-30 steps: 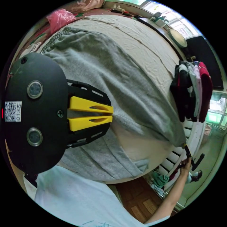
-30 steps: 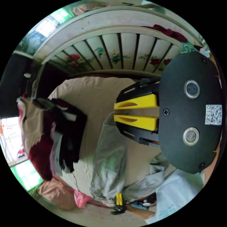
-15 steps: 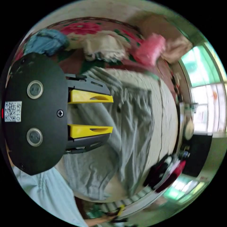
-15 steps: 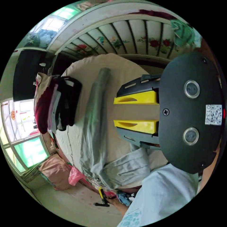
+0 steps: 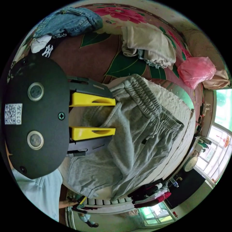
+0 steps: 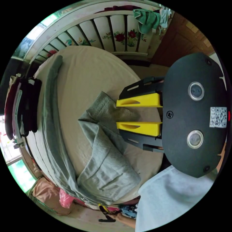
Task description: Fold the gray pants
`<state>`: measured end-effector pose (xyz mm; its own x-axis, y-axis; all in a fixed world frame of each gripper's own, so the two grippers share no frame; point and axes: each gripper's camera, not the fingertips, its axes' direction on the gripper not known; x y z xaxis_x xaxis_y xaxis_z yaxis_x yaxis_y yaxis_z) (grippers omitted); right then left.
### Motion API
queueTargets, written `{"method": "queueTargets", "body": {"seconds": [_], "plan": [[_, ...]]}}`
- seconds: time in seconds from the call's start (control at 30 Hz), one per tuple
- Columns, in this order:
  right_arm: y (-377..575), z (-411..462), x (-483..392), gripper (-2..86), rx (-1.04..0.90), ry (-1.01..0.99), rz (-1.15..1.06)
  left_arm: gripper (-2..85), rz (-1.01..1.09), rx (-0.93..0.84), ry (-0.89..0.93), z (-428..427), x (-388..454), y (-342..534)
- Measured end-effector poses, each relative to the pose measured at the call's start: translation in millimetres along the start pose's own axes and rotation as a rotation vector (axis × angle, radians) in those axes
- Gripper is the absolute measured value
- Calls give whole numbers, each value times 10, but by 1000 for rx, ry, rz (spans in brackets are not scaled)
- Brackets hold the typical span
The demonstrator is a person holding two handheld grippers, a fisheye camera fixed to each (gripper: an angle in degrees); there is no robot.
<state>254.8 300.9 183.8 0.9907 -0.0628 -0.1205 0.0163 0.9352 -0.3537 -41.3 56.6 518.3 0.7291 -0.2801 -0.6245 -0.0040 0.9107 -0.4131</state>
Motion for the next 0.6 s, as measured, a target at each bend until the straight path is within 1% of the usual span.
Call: {"method": "queueTargets", "body": {"seconds": [0.07, 0.1, 0.2, 0.27, 0.37, 0.47, 0.57, 0.6], "plan": [[-95, -33, -98, 40, -30, 16, -52, 75, 39, -7, -59, -95, 112, -38], [-152, -70, -186, 35, -38, 75, -104, 70, 52, -6, -64, -126, 141, -43], [-290, -239, -262, 27, -47, 163, -177, 46, 109, 15, -68, -348, 287, -36], [-363, -473, -169, 25, -19, 188, -168, 37, 145, 46, -43, -646, 400, 8], [-447, -908, 202, 23, 11, 284, -112, 32, 192, 82, -31, -1071, 559, 159], [-509, -1187, 714, 24, 44, 241, -49, 32, 231, 76, -87, -1288, 757, 410], [-588, -1109, 1146, 26, 23, 217, 14, 38, 276, 26, -152, -1128, 970, 719], [-608, -988, 1291, 28, 9, 168, 39, 40, 300, 18, -181, -1052, 1011, 783]]}}
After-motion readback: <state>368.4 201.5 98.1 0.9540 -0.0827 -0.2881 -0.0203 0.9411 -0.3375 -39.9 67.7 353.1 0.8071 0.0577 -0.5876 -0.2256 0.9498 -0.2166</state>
